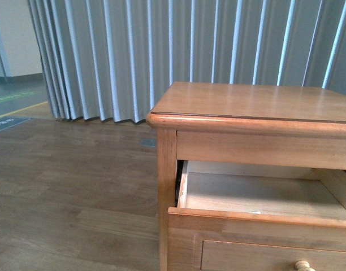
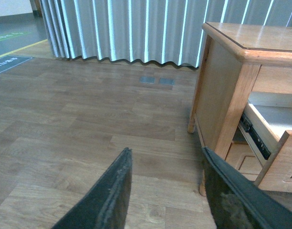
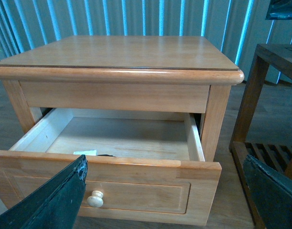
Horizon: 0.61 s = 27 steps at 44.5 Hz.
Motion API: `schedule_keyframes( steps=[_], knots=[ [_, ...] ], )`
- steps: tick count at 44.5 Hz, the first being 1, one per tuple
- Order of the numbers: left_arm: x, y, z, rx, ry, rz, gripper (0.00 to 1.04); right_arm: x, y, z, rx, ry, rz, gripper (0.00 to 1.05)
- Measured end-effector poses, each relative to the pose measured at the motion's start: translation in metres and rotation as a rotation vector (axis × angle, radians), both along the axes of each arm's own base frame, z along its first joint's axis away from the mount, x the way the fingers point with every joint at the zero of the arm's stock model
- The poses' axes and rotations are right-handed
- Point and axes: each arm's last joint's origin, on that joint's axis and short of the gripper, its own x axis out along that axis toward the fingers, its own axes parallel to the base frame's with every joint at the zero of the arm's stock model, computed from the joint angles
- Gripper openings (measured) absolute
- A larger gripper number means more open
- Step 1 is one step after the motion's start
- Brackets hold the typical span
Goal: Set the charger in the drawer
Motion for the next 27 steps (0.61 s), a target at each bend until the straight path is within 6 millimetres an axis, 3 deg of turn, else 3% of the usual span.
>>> schedule_keyframes(
  steps=[8,13,27],
  knots=[
    [0.000,0.000,0.000,0.000,0.000,0.000,0.83,0.005,0.004,-0.010,-0.153,0.118,0.258,0.96],
    [0.000,0.000,0.000,0.003,0.000,0.000,1.00,0.015,0.011,-0.015,-0.240,0.187,0.295,0.96],
    [0.000,0.000,0.000,0.002,0.000,0.000,0.99,0.063,0.029,-0.034,-0.274,0.357,0.345,0.96]
  ],
)
